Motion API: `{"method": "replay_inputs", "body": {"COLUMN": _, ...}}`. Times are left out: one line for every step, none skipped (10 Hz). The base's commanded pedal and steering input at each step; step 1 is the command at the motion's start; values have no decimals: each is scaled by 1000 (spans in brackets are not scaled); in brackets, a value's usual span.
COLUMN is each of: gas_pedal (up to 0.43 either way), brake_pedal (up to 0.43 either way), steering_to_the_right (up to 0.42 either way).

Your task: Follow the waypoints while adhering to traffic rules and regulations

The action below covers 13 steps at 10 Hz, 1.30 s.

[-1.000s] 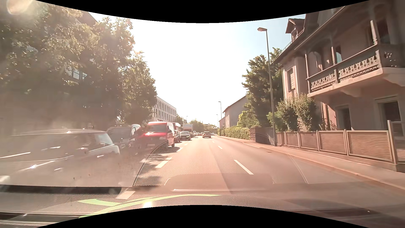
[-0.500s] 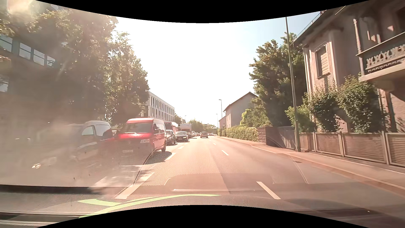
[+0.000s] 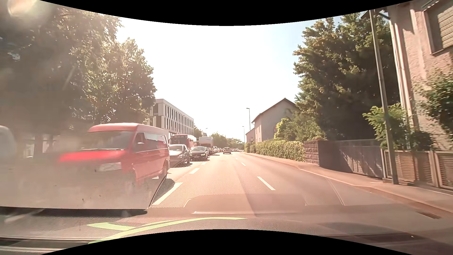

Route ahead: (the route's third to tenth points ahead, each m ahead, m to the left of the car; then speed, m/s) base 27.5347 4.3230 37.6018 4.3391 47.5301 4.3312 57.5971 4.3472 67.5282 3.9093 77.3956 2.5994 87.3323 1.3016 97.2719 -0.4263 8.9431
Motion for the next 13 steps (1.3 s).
{"method": "replay_inputs", "body": {"gas_pedal": 177, "brake_pedal": 0, "steering_to_the_right": -1}}
{"method": "replay_inputs", "body": {"gas_pedal": 157, "brake_pedal": 0, "steering_to_the_right": -1}}
{"method": "replay_inputs", "body": {"gas_pedal": 150, "brake_pedal": 0, "steering_to_the_right": -1}}
{"method": "replay_inputs", "body": {"gas_pedal": 150, "brake_pedal": 0, "steering_to_the_right": -1}}
{"method": "replay_inputs", "body": {"gas_pedal": 138, "brake_pedal": 0, "steering_to_the_right": -1}}
{"method": "replay_inputs", "body": {"gas_pedal": 138, "brake_pedal": 0, "steering_to_the_right": -1}}
{"method": "replay_inputs", "body": {"gas_pedal": 138, "brake_pedal": 0, "steering_to_the_right": -1}}
{"method": "replay_inputs", "body": {"gas_pedal": 138, "brake_pedal": 0, "steering_to_the_right": -1}}
{"method": "replay_inputs", "body": {"gas_pedal": 130, "brake_pedal": 0, "steering_to_the_right": -1}}
{"method": "replay_inputs", "body": {"gas_pedal": 118, "brake_pedal": 0, "steering_to_the_right": -1}}
{"method": "replay_inputs", "body": {"gas_pedal": 118, "brake_pedal": 0, "steering_to_the_right": -1}}
{"method": "replay_inputs", "body": {"gas_pedal": 118, "brake_pedal": 0, "steering_to_the_right": -1}}
{"method": "replay_inputs", "body": {"gas_pedal": 118, "brake_pedal": 0, "steering_to_the_right": -1}}
